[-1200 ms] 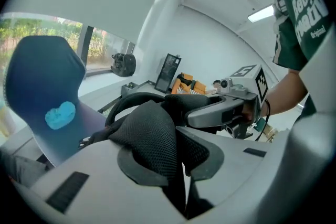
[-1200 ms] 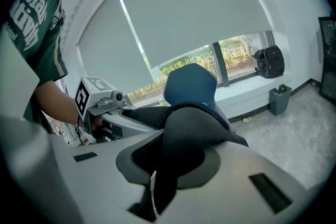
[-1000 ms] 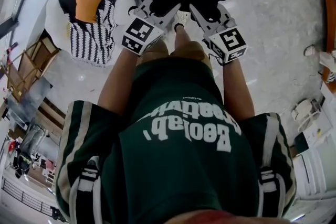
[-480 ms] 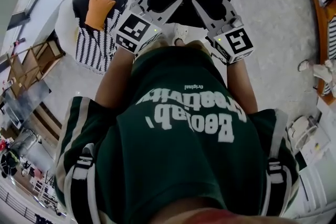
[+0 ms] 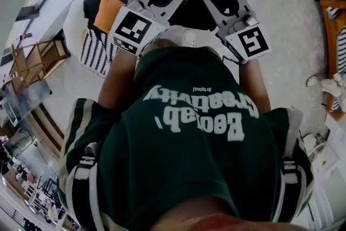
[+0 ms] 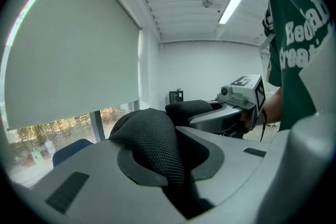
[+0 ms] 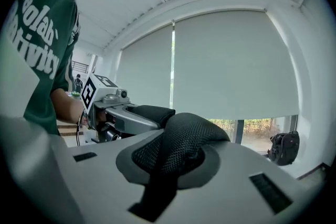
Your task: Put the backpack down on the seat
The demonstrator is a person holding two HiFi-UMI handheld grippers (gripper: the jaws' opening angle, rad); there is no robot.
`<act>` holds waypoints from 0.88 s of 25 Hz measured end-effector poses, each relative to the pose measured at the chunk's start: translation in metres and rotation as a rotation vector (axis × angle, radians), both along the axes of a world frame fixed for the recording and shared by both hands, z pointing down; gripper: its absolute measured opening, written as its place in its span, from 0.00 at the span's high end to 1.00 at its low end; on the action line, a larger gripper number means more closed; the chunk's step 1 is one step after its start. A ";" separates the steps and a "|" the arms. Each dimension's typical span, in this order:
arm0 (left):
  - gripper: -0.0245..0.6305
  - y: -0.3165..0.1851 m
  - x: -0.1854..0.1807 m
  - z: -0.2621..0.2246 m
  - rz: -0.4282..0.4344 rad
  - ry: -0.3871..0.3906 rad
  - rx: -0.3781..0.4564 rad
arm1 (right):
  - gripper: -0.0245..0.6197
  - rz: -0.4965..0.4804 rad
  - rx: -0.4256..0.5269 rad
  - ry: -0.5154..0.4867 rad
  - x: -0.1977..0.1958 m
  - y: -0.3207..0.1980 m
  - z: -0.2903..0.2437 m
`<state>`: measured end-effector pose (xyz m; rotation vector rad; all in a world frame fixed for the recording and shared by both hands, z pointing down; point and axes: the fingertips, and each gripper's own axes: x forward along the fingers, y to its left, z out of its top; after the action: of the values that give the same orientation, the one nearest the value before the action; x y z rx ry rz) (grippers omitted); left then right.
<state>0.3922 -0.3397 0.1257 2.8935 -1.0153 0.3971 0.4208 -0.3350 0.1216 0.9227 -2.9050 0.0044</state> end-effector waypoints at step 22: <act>0.83 0.052 -0.047 -0.018 0.069 0.069 -0.007 | 0.85 0.082 0.036 0.058 -0.047 0.049 -0.024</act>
<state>0.3451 -0.2880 0.1077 2.9195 -0.9050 0.3014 0.3735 -0.2862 0.0979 1.0292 -2.8214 -0.0684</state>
